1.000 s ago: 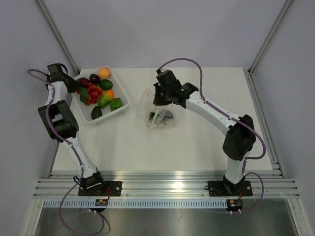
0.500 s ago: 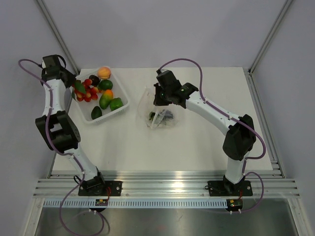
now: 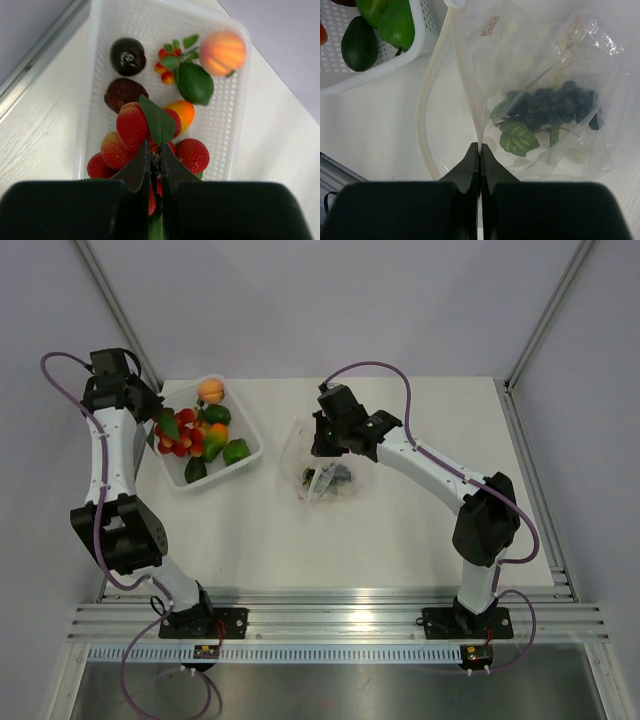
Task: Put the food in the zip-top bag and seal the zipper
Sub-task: Place the fake fruit in the zipper food storage bag.
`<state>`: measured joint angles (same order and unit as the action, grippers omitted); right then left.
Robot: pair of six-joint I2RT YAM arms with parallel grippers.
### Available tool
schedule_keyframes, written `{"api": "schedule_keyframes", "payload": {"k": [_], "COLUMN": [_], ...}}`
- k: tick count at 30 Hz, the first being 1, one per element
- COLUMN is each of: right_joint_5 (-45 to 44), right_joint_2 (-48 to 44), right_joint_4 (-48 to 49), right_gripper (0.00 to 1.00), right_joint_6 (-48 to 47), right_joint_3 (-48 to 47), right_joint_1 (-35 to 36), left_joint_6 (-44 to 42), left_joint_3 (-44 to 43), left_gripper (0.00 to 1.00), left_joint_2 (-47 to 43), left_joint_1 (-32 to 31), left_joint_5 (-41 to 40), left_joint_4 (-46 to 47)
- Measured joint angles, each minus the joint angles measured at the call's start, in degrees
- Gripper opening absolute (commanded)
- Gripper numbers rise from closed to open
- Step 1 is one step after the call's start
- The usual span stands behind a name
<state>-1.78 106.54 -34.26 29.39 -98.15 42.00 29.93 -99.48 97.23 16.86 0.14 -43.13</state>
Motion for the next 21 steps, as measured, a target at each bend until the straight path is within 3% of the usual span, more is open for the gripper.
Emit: {"api": "schedule_keyframes", "payload": {"k": [5,10,21], "right_joint_5": [0.81,1.95,5.88], "right_joint_2": [0.07,0.26,0.26], "right_joint_4": [-0.04,0.04,0.22], "right_gripper": [0.0,0.0,0.0], "right_joint_6": [0.07,0.39,2.49], "right_joint_3": [-0.33,-1.75,-2.01], "right_joint_1": [0.0,0.0,-0.02], "left_joint_6": [-1.95,-0.26,10.97], "left_joint_3": [1.86,5.57,18.62], "left_gripper": [0.0,0.0,0.0], "left_joint_2": [-7.89,-15.72,-21.62], "left_joint_1": [-7.8,-15.67,-20.2], "left_joint_5": [1.55,9.38,22.82], "left_joint_4": [-1.95,-0.02,11.34]}}
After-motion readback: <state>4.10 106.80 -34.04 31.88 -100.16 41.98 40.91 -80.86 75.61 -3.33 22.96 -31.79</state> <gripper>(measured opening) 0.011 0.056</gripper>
